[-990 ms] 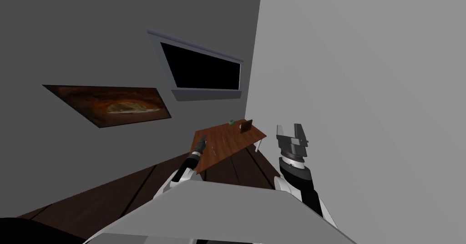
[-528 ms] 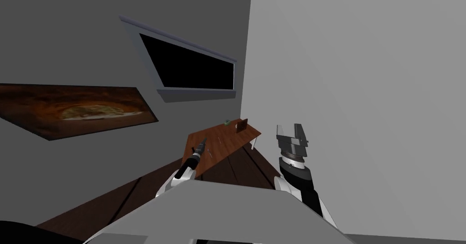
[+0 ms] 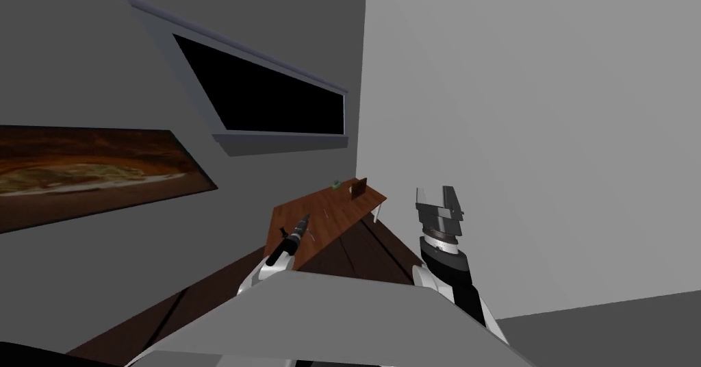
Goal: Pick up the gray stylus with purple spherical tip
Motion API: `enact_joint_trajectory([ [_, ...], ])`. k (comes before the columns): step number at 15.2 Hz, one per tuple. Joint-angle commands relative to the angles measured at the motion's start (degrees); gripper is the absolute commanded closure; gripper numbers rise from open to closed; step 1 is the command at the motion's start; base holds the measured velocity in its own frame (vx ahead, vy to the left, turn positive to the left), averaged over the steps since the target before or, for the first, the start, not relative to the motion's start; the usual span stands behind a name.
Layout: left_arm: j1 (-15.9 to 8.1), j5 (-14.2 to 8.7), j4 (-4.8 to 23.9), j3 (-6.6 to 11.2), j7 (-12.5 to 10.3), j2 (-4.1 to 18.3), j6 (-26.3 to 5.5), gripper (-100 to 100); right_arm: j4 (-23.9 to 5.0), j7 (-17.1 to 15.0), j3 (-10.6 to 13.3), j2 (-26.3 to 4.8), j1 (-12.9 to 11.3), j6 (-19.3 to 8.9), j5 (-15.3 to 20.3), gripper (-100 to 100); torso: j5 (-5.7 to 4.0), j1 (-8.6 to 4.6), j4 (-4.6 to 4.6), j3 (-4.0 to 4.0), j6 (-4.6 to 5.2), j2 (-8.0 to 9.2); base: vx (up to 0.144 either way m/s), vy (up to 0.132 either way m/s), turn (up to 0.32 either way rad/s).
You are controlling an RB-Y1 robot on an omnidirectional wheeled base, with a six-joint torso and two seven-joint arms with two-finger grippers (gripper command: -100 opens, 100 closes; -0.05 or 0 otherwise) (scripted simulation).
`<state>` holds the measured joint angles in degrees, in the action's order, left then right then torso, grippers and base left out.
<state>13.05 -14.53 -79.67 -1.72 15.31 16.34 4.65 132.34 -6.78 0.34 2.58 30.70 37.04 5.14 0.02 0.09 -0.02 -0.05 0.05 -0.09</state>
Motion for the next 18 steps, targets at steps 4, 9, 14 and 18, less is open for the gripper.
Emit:
enact_joint_trajectory([
  [4, -1.8, -1.5, 5.6, 0.11, 1.4, 1.6, -3.1, -100, 0.0, 0.0, 0.0, 0.0, 0.0, 0.0, 0.0, 0, 0.0, 0.0, 0.0, 0.01, -0.02, 0.01, 0.004, 0.025, -0.173],
  [9, -3.0, -2.2, 10.0, 0.18, 2.2, 2.1, -4.6, -100, 0.0, 0.0, 0.0, 0.0, 0.0, 0.0, 0.0, 0, -0.01, -0.01, -0.01, 0.0, -0.06, 0.0, 0.005, 0.018, -0.12],
  [14, -5.5, -3.6, 15.2, 0.32, 3.9, 3.2, -7.6, -100, 0.0, 0.0, 0.0, 0.0, 0.0, 0.0, 0.0, 0, -0.01, -0.04, 0.0, 0.01, -0.07, 0.02, 0.001, 0.015, -0.136],
  [18, -6.7, -4.3, 18.3, 0.39, 4.7, 3.7, -9.0, -100, 0.0, 0.0, 0.0, 0.0, 0.0, 0.0, 0.0, 0, -0.01, -0.05, 0.0, 0.01, -0.08, 0.02, 0.001, 0.015, -0.139],
])
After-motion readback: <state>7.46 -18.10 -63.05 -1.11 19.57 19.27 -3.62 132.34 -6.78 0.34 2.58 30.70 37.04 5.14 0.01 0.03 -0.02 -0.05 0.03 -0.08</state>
